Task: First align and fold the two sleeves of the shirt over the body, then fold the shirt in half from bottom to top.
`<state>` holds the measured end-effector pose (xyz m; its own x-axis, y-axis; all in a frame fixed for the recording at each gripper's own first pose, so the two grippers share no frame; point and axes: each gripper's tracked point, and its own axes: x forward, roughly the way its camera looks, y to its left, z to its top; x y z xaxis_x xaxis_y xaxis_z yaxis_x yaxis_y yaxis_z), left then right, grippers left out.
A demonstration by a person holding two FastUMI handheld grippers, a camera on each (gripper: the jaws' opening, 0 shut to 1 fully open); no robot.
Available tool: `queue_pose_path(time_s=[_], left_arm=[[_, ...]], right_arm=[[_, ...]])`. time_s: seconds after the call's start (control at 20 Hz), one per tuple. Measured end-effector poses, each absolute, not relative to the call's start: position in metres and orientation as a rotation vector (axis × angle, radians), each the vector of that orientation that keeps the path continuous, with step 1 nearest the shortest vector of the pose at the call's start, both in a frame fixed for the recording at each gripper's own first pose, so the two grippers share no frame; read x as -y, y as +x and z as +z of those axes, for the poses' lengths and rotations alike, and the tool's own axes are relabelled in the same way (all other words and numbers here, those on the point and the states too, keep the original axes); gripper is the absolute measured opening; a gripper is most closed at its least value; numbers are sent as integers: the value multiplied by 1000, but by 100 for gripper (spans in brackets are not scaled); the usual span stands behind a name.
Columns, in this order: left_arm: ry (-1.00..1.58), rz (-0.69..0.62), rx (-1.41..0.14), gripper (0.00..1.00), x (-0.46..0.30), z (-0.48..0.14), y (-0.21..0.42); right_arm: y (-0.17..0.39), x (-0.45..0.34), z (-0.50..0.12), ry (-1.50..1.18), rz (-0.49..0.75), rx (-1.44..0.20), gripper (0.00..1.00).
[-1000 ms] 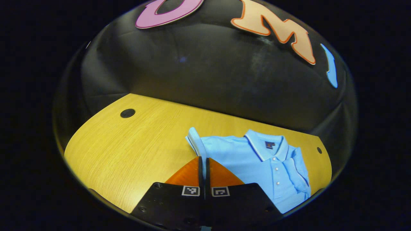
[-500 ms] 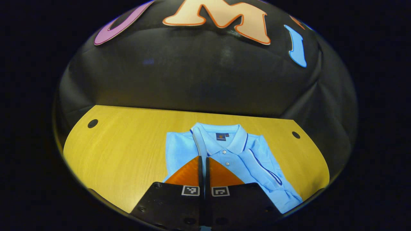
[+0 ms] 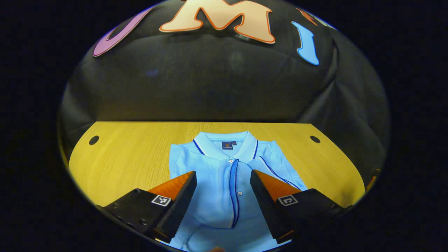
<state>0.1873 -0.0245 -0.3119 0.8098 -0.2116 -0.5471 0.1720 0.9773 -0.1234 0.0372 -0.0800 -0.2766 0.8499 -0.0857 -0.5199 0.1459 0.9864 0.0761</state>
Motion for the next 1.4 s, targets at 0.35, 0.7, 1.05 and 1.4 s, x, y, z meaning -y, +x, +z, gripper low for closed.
queue_pose_path(time_s=[0.35, 0.7, 1.05, 1.4], left_arm=[[-72, -182, -524, 96, -6, -262, 115], [-27, -115, -486, 95, -36, -227, 16], [-20, -130, -566, 96, -44, -244, -82], [1, -148, -701, 96, -43, -300, -156]], right_arm=[[27, 55, -262, 101, -58, -491, 93], [-29, 46, -248, 68, 24, -477, 98], [-96, 57, -268, 14, 49, -540, 93], [-151, 56, -310, -35, 73, -647, 98]])
